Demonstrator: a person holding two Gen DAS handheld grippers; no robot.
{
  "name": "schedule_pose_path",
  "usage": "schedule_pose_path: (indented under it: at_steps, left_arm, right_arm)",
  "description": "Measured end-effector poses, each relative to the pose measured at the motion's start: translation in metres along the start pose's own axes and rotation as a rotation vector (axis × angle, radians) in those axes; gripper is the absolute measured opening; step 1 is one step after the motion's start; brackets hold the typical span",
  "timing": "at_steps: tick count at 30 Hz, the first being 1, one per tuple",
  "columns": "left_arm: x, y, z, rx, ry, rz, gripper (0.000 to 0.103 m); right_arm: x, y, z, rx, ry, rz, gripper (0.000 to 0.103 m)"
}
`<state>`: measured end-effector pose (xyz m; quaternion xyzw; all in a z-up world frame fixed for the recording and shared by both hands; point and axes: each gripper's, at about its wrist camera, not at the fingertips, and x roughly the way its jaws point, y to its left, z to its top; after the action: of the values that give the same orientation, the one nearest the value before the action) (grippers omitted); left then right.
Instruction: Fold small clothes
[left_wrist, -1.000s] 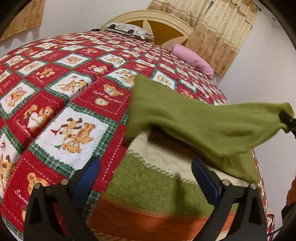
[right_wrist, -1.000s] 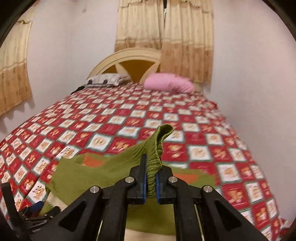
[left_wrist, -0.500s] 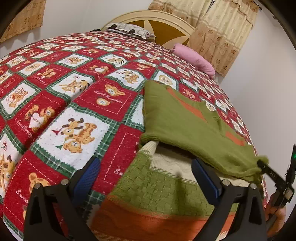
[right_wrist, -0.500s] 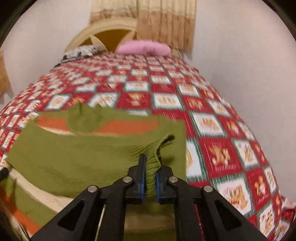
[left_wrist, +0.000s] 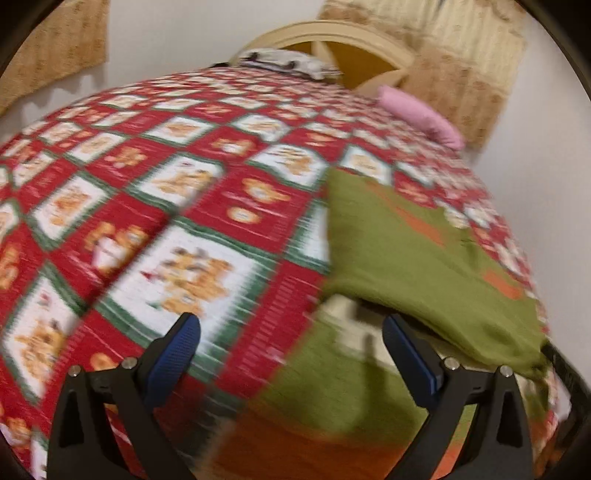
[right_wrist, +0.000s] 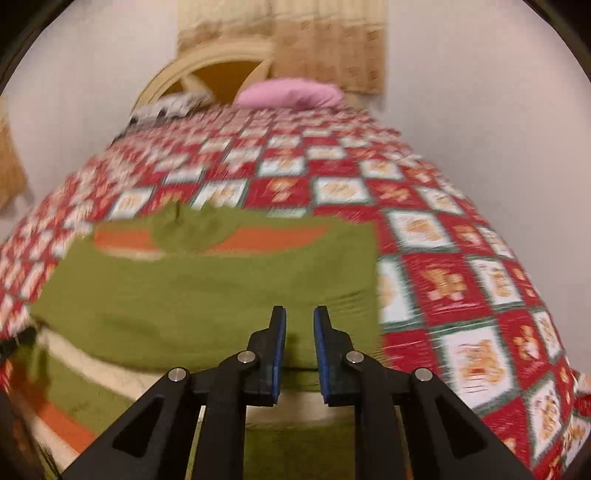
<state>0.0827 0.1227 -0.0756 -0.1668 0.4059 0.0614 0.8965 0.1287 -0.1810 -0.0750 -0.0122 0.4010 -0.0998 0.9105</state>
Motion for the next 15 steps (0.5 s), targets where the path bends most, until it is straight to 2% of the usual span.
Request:
schedule_pose_path:
  at_steps: [1, 4, 6, 7, 8, 10, 13, 15]
  left_arm:
    - [0.008, 0.006, 0.009, -0.024, 0.018, 0.033, 0.101]
    - [0.019, 0.016, 0.025, -0.041, 0.032, 0.055, 0.103]
    - [0.021, 0.030, 0.035, -0.076, 0.012, 0.180, 0.103]
    - [0.024, 0.043, 0.040, -0.115, 0.023, 0.202, 0.103]
    - [0.025, 0.061, 0.044, -0.165, 0.041, 0.187, 0.102]
    - [0.019, 0.076, 0.047, -0.182, 0.022, 0.144, 0.101]
    - [0.012, 0.065, 0.054, -0.098, -0.001, 0.135, 0.101]
    - [0.010, 0.047, 0.060, -0.035, -0.001, 0.057, 0.101]
  right_arm:
    - [0.010, 0.000, -0.004, 0.000, 0.032, -0.001, 0.015]
    - [0.008, -0.011, -0.007, 0.056, 0.016, 0.059, 0.016]
    - [0.008, -0.012, -0.009, 0.067, 0.011, 0.071, 0.016]
    - [0.008, -0.012, -0.010, 0.068, 0.010, 0.073, 0.016]
    - [0.009, -0.011, -0.010, 0.067, 0.011, 0.072, 0.016]
    - [0.009, -0.010, -0.011, 0.059, 0.008, 0.065, 0.016]
    - [0.010, -0.008, -0.012, 0.047, 0.007, 0.054, 0.017]
    - [0.010, -0.006, -0.011, 0.042, 0.007, 0.049, 0.017]
